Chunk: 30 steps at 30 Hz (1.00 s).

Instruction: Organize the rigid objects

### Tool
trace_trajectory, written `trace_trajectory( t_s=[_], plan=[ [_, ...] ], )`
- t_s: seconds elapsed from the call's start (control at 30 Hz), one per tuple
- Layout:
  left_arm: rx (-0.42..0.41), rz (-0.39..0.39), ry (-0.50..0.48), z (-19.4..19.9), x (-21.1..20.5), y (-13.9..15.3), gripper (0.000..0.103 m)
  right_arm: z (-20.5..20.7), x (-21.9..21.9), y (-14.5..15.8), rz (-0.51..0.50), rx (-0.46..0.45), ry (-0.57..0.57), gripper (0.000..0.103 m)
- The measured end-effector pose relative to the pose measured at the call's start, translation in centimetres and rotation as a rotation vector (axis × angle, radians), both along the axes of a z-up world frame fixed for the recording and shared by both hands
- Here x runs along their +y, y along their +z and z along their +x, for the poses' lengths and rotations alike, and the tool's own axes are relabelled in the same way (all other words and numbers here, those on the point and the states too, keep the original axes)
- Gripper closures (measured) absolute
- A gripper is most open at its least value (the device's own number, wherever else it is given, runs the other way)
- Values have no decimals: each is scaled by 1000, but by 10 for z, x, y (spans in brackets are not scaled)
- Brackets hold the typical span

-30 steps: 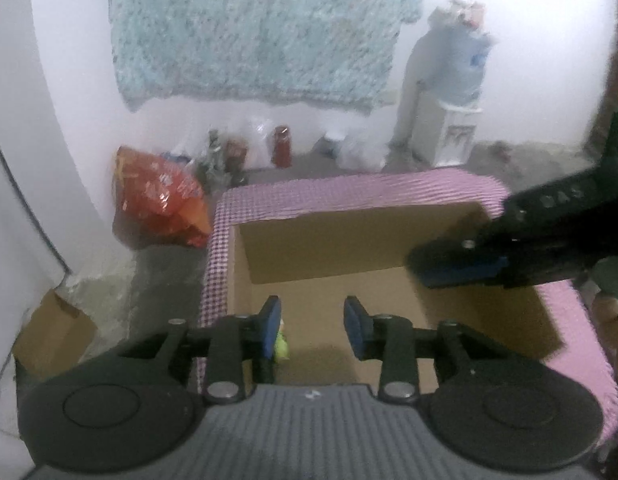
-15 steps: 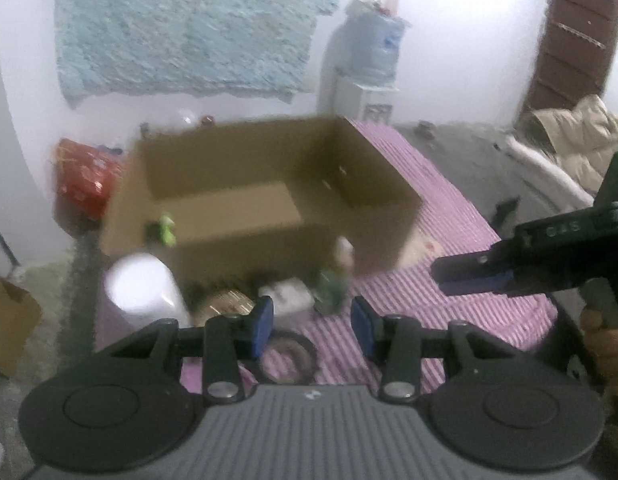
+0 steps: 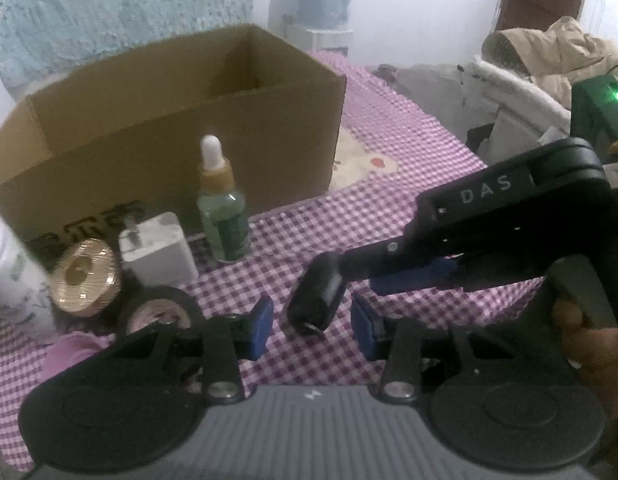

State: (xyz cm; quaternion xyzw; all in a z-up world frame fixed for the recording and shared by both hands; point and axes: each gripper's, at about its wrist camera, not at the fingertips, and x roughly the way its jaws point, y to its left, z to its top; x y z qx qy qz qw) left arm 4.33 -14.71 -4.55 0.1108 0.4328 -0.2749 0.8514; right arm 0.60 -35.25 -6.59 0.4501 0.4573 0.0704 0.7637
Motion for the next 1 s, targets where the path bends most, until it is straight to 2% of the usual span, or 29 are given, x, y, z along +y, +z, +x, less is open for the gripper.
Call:
trace_trajectory(
  t_s=[0.13, 0.37, 0.57, 0.73, 1.0],
  plan=[
    [22, 0, 2, 8, -5, -9, 62, 14, 6, -12, 11, 16, 8, 72],
    [69, -14, 14, 19, -7, -19, 63, 25, 2, -16, 40, 5, 19, 73],
    [62, -20, 10, 21, -10, -19, 64, 35, 4, -18, 53, -7, 39, 74],
    [49, -24, 20, 20, -9, -19, 69, 41, 12, -15, 16, -31, 61, 75],
    [30, -18, 29, 17, -12, -20, 71, 43, 19, -14, -46, -40, 67, 87]
  ],
)
